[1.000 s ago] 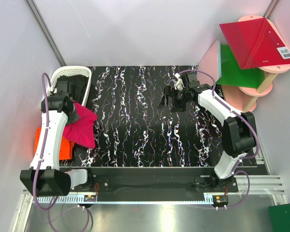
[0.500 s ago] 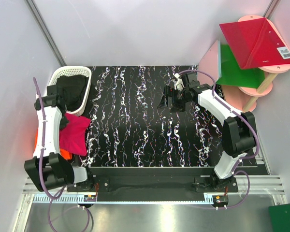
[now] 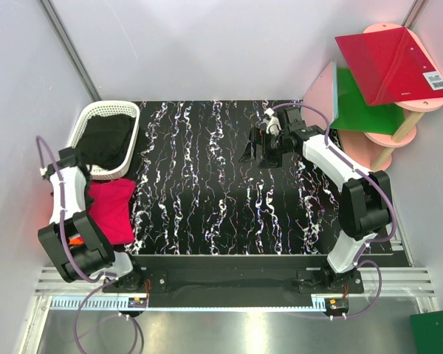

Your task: Fold and stack the t-shirts

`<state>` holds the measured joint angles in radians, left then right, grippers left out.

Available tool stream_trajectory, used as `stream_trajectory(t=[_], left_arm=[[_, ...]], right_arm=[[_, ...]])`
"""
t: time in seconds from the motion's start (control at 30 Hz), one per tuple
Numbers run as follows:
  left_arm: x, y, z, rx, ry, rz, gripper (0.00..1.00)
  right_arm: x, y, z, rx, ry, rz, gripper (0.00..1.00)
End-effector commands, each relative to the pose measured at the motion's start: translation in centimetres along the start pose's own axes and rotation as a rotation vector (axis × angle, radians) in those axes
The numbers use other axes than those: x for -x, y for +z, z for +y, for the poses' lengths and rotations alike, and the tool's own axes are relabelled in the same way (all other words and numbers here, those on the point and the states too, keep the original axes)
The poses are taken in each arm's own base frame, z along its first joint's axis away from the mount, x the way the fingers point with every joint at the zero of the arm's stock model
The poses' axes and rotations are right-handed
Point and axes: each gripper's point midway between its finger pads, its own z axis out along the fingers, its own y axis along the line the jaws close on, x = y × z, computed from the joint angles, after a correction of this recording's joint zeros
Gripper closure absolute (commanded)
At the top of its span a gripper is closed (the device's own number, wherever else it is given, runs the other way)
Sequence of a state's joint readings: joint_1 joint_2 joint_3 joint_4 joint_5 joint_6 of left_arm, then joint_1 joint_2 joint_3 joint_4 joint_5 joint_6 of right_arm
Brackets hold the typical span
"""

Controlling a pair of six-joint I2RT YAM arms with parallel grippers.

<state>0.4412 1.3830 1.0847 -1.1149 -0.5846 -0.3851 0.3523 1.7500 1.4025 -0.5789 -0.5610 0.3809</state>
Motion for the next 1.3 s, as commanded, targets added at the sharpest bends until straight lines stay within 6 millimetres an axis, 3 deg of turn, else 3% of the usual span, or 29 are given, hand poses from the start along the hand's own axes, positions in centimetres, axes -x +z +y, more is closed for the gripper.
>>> stream_trajectory(t=[0.0, 0.27, 0.43, 0.6, 0.7, 0.8, 0.93, 1.03, 1.17, 1.27], left_arm=[[1.9, 1.4, 2.5, 0.008, -0.201, -0.023, 1.00], [5.8, 2.4, 3.1, -0.019, -0.256, 0.000, 1.00], [6.4, 3.7, 2.9, -0.015, -0.257, 0.030, 1.00], [5.9, 4.7, 1.9, -0.051, -0.263, 0.072, 0.83], [5.5, 3.9, 2.0, -0.072, -0.268, 0.059, 0.01], [6.0, 1.3, 2.6, -0.107, -0.297, -0.022, 0.01], [7.5, -5.1, 3.3, -0.275, -0.356, -0.232, 0.01], [7.9, -9.2, 2.0, -0.445, -0.344, -0.341, 0.01], [7.2, -11.9, -1.0, -0.671, -0.273, -0.365, 0.04], [5.1, -11.3, -4.4, -0.806, -0.205, -0.252, 0.88]], right_arm=[[1.0, -0.8, 1.5, 0.040, -0.038, -0.015, 0.00], [0.1, -0.6, 1.2, 0.044, -0.024, 0.008, 0.00], [-0.4, -0.6, 1.0, 0.042, -0.019, 0.017, 0.00], [-0.7, -0.6, 0.9, 0.042, -0.015, 0.024, 0.00], [-1.0, -0.5, 0.7, 0.042, -0.010, 0.032, 0.00], [-1.4, -0.3, 0.5, 0.043, 0.001, 0.044, 0.00], [-1.9, 0.0, 0.3, 0.042, 0.012, 0.059, 0.00], [-2.0, 0.1, 0.2, 0.042, 0.013, 0.063, 0.00], [-2.1, 0.0, 0.1, 0.038, 0.013, 0.061, 0.00], [-2.1, 0.0, 0.1, 0.036, 0.014, 0.057, 0.00]])
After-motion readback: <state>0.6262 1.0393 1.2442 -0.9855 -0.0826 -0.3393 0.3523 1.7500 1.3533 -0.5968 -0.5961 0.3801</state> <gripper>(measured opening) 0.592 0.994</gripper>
